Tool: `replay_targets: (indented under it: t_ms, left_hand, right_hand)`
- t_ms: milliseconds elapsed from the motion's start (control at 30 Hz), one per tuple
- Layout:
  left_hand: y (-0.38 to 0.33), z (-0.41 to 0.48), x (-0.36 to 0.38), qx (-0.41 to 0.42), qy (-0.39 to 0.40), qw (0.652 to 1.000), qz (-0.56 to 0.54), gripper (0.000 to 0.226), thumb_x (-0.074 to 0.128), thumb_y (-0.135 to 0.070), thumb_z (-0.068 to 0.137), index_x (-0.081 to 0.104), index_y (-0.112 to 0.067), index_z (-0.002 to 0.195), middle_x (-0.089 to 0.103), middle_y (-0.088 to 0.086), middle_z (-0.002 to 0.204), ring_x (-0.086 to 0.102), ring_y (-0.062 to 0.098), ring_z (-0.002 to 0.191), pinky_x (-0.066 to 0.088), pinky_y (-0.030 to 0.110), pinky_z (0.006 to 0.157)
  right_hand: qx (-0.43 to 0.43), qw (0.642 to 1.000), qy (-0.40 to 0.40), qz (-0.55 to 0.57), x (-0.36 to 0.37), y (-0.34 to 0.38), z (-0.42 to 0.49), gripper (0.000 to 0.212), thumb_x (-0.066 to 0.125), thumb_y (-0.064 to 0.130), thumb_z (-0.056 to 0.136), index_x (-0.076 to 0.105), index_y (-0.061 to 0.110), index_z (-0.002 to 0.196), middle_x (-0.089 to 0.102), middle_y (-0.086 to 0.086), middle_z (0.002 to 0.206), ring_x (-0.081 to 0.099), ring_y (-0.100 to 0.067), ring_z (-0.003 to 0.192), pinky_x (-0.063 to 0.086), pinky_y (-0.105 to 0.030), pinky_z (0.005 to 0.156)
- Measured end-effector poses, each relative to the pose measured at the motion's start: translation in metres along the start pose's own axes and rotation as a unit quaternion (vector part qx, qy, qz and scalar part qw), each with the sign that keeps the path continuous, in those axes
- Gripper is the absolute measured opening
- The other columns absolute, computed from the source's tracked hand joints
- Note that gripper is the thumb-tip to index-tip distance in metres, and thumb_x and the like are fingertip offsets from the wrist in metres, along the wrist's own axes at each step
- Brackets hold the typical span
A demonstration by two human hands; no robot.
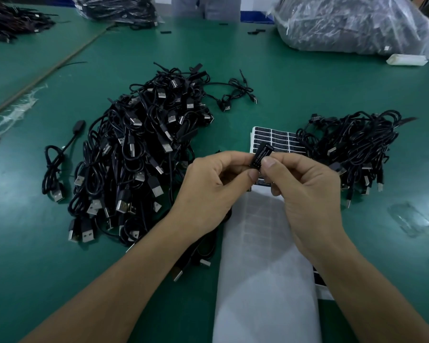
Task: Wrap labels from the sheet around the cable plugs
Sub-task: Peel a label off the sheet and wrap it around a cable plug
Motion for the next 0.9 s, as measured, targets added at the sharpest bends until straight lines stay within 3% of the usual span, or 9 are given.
replay_targets:
  t_ms: [333,533,900]
  left_hand:
    - [0.0015,0.0002,-0.0006,-0.006,0.000,1.000,-0.001,0.018,0.071,-0.007,0.092,0.074,-0.020,0.104,0.078,-0.002,0.095,0.075,0.019,0.090,0.060,0.030,0.083]
    - [0.0010,0.0007,-0.0004,-0.014,-0.003,1.000,-0.003,0.017,0.071,-0.004,0.091,0.074,-0.019,0.099,0.078,0.000,0.090,0.075,0.019,0.086,0.061,0.030,0.081]
    - [0.0003,0.0011,-0.0004,-0.027,-0.009,1.000,-0.009,0.012,0.070,-0.003,0.092,0.074,-0.014,0.096,0.078,-0.001,0.086,0.074,0.016,0.084,0.061,0.034,0.083]
  right_hand:
    - [-0.042,0.998,-0.013,-0.042,0.0018,0.0047,-0.0015,0.019,0.071,0.007,0.089,0.074,0.024,0.081,0.072,0.012,0.068,0.062,0.002,0.060,0.048,-0.010,0.060]
    - [-0.055,0.996,-0.017,-0.071,0.0018,0.0053,-0.0037,0.015,0.072,0.008,0.089,0.075,0.023,0.086,0.076,0.008,0.078,0.073,-0.012,0.074,0.058,-0.020,0.071]
    - [-0.103,0.986,-0.033,-0.127,0.0047,0.0080,-0.0070,0.021,0.074,0.009,0.087,0.073,0.030,0.086,0.074,0.013,0.078,0.072,-0.010,0.071,0.055,-0.016,0.066]
Point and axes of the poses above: each hand's wrist, its own z-axis towards the middle knuckle, its own x-axis out of the palm, y = z × x, the point moved 4 cm from there along z, towards the middle knuckle
